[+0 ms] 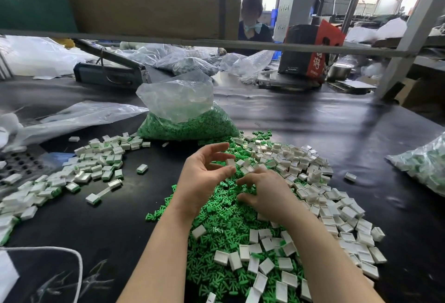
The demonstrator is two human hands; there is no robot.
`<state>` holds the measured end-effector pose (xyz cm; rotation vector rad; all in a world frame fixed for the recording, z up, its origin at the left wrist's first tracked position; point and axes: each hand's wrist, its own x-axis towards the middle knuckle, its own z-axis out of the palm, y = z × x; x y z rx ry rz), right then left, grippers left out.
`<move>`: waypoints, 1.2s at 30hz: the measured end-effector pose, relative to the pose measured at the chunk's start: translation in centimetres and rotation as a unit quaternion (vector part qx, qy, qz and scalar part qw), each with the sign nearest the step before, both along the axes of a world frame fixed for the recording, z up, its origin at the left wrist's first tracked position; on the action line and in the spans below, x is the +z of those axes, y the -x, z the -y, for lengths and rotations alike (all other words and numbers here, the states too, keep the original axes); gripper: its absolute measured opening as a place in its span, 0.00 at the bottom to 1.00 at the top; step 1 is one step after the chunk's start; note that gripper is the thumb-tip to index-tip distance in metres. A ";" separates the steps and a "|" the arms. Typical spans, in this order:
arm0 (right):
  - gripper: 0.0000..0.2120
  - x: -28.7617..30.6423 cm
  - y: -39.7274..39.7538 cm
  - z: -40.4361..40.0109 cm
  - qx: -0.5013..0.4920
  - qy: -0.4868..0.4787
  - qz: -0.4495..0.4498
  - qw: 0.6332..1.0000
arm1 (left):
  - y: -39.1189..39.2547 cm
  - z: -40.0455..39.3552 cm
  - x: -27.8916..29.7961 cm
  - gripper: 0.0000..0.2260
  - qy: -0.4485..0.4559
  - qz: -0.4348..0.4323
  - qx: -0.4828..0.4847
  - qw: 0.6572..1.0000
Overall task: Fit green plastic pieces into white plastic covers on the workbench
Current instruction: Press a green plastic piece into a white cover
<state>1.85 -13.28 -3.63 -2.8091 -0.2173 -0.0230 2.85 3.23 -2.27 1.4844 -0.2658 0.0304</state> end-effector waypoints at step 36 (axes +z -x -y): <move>0.14 2.1 1.1 -0.8 0.027 -0.587 0.029 0.809 | 0.3 0.1 0.7 0.08 0.184 -0.114 0.023 0.976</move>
